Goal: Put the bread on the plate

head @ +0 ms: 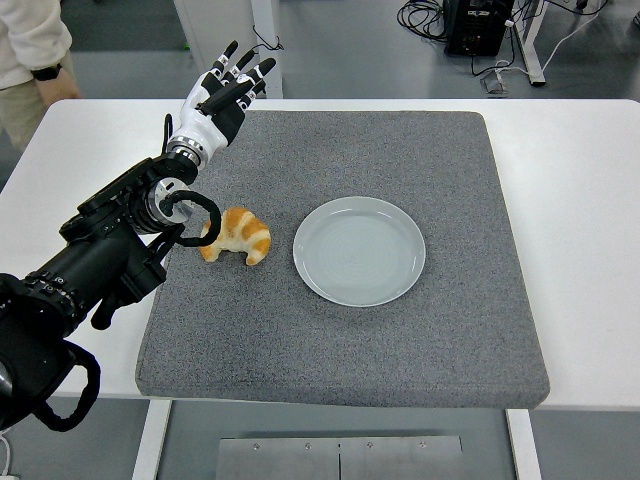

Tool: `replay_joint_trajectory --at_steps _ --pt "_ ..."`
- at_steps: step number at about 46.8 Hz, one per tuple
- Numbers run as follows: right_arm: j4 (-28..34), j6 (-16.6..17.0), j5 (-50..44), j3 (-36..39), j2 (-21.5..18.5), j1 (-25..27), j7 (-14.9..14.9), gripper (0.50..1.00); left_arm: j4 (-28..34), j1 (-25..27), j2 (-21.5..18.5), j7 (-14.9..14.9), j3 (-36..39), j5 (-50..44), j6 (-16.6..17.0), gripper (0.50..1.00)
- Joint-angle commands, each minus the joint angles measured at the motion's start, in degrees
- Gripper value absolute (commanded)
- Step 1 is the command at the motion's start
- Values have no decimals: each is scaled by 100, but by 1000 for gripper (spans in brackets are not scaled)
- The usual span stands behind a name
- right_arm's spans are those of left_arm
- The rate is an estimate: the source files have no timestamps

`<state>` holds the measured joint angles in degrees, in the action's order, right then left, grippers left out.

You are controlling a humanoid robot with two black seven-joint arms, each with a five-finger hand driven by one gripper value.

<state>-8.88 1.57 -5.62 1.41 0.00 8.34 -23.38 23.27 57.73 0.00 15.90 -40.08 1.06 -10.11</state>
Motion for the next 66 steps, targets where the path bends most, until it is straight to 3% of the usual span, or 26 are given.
replay_joint_trajectory --at_steps 1,35,51,60,66 --pt "0 1 0 0 0 1 0 1000 2 1 0 0 9 0 0 981" --pt "0 1 0 0 0 1 0 1000 20 19 0 9 79 9 -26 981" --pt "0 1 0 0 0 1 0 1000 502 -16 0 -52 97 44 9 981" --pt "0 1 0 0 0 1 0 1000 1662 -104 -624 -254 123 105 395 981" --pt "0 1 0 0 0 1 0 1000 1804 -69 -896 -263 483 114 484 981"
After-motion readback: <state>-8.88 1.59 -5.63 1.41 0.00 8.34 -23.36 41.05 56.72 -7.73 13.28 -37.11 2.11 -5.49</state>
